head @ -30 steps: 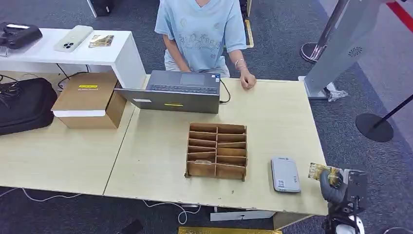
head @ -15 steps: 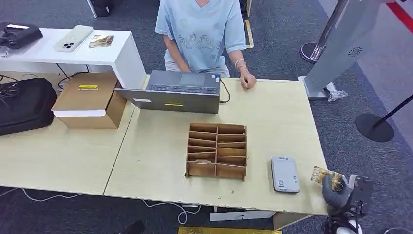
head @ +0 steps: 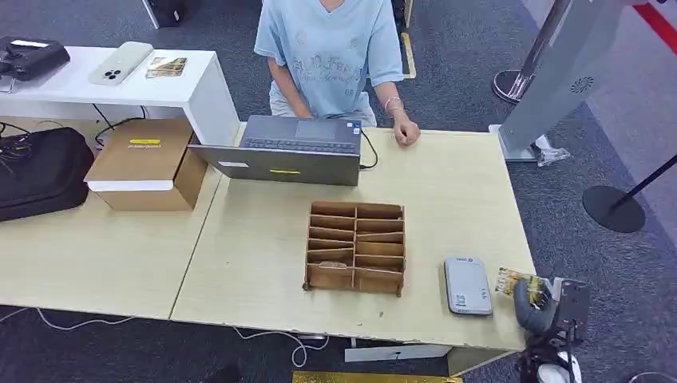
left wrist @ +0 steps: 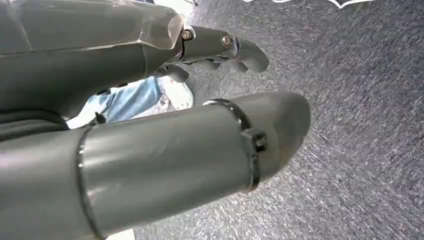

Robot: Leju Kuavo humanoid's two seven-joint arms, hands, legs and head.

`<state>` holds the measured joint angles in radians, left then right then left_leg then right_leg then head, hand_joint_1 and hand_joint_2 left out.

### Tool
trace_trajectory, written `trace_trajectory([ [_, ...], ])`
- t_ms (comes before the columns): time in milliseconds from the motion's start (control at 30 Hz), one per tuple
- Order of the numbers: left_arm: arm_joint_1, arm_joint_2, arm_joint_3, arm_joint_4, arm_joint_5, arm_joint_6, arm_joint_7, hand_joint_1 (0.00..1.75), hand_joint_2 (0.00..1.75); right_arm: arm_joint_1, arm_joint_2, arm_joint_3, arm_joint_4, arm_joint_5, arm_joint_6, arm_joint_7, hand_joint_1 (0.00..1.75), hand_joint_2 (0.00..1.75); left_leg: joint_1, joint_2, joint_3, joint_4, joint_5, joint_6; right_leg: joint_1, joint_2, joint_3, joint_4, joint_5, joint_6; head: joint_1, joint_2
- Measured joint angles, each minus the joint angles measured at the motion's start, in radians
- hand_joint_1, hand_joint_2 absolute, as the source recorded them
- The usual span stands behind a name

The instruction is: Pass the card to the sensor for recognition and then transmit it.

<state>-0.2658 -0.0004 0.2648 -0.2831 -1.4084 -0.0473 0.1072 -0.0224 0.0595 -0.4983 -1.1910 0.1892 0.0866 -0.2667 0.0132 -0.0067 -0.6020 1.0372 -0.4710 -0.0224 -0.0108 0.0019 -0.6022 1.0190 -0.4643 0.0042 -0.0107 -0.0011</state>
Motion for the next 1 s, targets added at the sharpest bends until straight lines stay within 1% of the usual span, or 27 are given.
trace_trajectory([
  [433,-0.003,-0.004,-0.043,0.0,-0.029,-0.008,-0.006,0.0,0.0,0.021,0.0,0.071,-0.053,0.004,-0.011,0.01,1.75,1.75,0.0,0.0,0.0,0.0,0.0,0.0,0.0,0.0,0.0,0.0,0.0,0.0,0.0,0.0],
  [700,-0.01,-0.006,-0.059,0.0,-0.039,-0.016,-0.016,0.0,0.0,0.025,0.0,0.092,-0.061,0.009,-0.015,0.015,1.75,1.75,0.0,0.0,0.0,0.0,0.0,0.0,0.0,0.0,0.0,0.0,0.0,0.0,0.0,0.0],
  [867,-0.011,-0.007,-0.067,0.0,-0.045,-0.017,-0.018,0.0,0.0,0.025,0.0,0.105,-0.074,0.034,-0.019,0.02,1.75,1.75,0.0,0.0,0.0,0.0,0.0,0.0,0.0,0.0,0.0,0.0,0.0,0.0,0.0,0.0],
  [1000,-0.016,-0.009,-0.069,0.0,-0.05,-0.024,-0.018,0.0,0.0,0.024,0.0,0.134,-0.085,0.072,-0.029,0.034,1.75,1.75,0.0,0.0,0.0,0.0,0.0,0.0,0.0,0.0,0.0,0.0,0.0,0.0,0.0,0.0],
])
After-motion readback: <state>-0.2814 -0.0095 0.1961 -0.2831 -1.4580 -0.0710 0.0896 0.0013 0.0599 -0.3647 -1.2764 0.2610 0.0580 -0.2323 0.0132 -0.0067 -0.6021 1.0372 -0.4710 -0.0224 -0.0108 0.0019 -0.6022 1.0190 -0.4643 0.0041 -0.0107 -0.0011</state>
